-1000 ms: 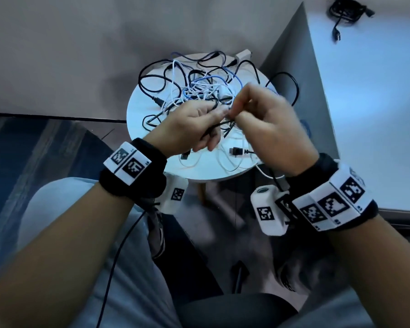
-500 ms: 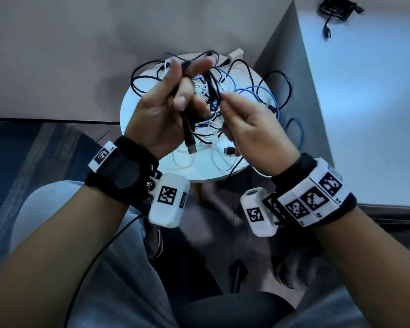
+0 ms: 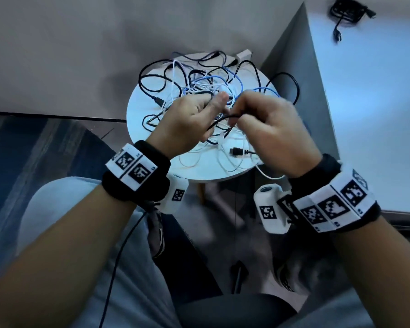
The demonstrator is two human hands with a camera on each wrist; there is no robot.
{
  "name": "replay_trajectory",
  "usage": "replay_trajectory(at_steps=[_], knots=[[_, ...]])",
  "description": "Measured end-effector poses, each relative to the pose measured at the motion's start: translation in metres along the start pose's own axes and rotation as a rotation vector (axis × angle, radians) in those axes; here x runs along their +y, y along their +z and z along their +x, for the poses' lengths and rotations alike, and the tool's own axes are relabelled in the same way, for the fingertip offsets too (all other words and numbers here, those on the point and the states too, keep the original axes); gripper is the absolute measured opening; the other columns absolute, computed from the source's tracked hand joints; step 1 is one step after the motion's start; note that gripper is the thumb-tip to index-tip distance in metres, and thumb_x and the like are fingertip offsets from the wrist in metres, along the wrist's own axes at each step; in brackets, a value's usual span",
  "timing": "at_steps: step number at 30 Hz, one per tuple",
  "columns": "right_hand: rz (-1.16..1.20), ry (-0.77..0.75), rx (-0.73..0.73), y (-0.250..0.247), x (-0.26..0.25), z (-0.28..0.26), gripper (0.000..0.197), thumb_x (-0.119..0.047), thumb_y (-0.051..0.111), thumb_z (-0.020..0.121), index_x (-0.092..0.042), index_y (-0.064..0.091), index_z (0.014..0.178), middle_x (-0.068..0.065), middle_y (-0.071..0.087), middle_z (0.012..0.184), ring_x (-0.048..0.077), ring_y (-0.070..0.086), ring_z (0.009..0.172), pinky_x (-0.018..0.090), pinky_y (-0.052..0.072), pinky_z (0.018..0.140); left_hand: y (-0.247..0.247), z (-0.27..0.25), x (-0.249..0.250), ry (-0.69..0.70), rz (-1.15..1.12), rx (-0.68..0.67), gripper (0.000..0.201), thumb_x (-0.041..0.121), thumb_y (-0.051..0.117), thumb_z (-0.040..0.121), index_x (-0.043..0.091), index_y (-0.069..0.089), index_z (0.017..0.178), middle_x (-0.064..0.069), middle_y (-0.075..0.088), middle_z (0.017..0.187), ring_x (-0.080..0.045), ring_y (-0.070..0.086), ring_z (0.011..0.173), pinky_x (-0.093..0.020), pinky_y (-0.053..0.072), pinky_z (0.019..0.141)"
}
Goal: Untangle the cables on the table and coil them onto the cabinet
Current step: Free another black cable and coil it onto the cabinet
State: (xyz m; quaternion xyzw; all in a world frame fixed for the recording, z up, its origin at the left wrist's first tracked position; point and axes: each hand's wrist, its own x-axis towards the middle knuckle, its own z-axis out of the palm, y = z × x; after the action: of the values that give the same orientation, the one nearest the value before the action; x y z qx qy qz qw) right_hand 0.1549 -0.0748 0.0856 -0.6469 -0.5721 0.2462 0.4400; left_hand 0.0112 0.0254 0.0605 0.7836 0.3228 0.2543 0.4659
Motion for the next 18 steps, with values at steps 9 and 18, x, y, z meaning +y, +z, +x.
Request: replay_trajectory(at_steps=[9, 18], knots=[[0.186, -0.075, -0.050, 0.003, 0.006, -0.001, 0.024, -0.039, 0.044, 0.099, -0.024, 0.063, 0.104, -0.010, 0.060, 0.094, 0.011, 0.057, 0.089, 0.038, 0.046, 0.082, -0.006, -0.007, 0.014, -0.138, -0.807, -0.482, 0.048, 0.040, 0.041, 0.102, 0.017, 0.058, 0.063, 0.008, 0.027, 0.039, -0.012, 0.018, 0.033, -0.021, 0.027, 0.041], [0.361, 0.071, -0.066, 0.011, 0.001, 0.002, 0.033, -0.042, 0.049, 0.101, -0.022, 0.066, 0.081, 0.008, 0.059, 0.066, 0.016, 0.054, 0.061, 0.031, 0.044, 0.058, -0.004, -0.004, 0.018, -0.268, -0.859, -0.387, 0.049, 0.043, 0.036, 0.104, 0.017, 0.050, 0.066, 0.010, 0.028, 0.038, -0.008, 0.019, 0.030, -0.022, 0.030, 0.038]])
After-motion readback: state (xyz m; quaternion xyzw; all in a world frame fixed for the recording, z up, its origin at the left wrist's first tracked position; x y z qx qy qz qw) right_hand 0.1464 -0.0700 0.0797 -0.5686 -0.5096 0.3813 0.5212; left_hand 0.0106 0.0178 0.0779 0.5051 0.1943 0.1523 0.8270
